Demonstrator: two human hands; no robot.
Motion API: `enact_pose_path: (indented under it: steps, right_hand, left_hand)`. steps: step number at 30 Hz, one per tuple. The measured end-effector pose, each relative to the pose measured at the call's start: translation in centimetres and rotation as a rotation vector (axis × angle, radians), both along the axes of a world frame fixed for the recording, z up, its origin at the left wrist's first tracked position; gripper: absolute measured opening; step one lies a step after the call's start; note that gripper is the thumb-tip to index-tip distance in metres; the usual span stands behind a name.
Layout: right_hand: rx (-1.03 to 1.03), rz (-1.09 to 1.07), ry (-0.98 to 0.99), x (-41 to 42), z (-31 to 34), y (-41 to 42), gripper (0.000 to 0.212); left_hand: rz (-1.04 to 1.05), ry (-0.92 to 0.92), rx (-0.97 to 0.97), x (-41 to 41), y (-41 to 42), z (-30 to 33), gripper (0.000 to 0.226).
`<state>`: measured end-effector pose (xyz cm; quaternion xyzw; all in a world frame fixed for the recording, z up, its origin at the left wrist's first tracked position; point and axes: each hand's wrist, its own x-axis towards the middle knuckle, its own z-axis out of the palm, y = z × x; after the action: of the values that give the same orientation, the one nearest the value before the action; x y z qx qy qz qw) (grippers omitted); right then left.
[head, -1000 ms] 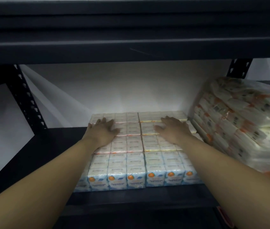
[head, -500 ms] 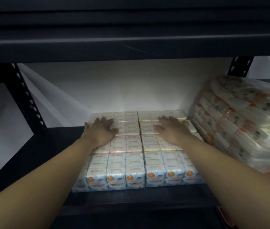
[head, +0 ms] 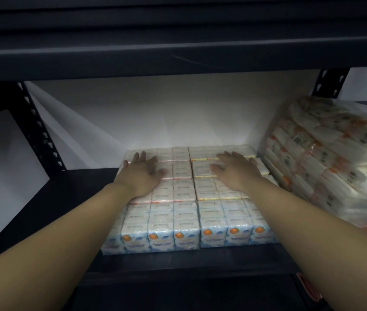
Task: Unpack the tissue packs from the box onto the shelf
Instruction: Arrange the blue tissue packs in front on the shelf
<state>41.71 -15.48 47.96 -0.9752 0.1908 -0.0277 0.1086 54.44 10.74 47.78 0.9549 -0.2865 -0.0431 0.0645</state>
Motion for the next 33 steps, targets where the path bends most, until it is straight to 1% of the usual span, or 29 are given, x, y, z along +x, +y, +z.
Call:
enact_pose_path:
  steps: [4, 7, 9, 12, 17, 19, 25, 27, 28, 30, 33]
  right_hand:
    - [0.018, 0.064, 0.022, -3.0, 1.2, 2.2, 0.069]
    - [0.031, 0.124, 0.051, -7.1, 0.7, 4.4, 0.076]
    - [0.019, 0.136, 0.082, -9.1, -0.3, 5.5, 0.083]
    - [-0.004, 0.130, 0.078, -9.7, -1.5, 5.8, 0.085]
    - [-0.049, 0.123, -0.047, -9.1, -1.9, 5.7, 0.080]
    - [-0.049, 0.115, -0.094, -9.1, -2.0, 5.6, 0.076]
    - [-0.053, 0.115, -0.254, -9.3, -1.9, 6.0, 0.066]
    - [-0.083, 0.092, -0.279, -9.6, -1.8, 6.2, 0.068]
    - [-0.103, 0.072, -0.279, -9.7, -1.7, 6.4, 0.071]
    - [-0.124, 0.030, -0.283, -9.9, -1.3, 6.9, 0.075]
    - [-0.147, 0.012, -0.329, -10.7, -1.1, 8.7, 0.072]
  left_hand:
    - [-0.086, 0.049, -0.125, -5.7, 1.4, 1.0, 0.083]
    - [-0.146, 0.033, -0.087, -10.0, 3.0, 0.4, 0.086]
    - [-0.141, 0.025, -0.031, -11.5, 3.5, -0.6, 0.089]
    - [-0.124, -0.007, -0.002, -12.2, 3.5, -1.8, 0.090]
    - [-0.125, -0.108, 0.003, -11.8, 3.0, -2.3, 0.083]
    - [-0.124, -0.120, -0.014, -11.8, 2.8, -2.2, 0.084]
    - [-0.137, -0.238, -0.161, -12.5, 3.6, -2.3, 0.106]
    - [-0.167, -0.256, -0.188, -12.9, 4.1, -2.3, 0.112]
    - [-0.180, -0.258, -0.192, -13.0, 4.4, -2.1, 0.111]
    - [-0.185, -0.254, -0.194, -13.1, 5.1, -1.9, 0.099]
    - [-0.179, -0.243, -0.212, -13.5, 6.6, -1.7, 0.084]
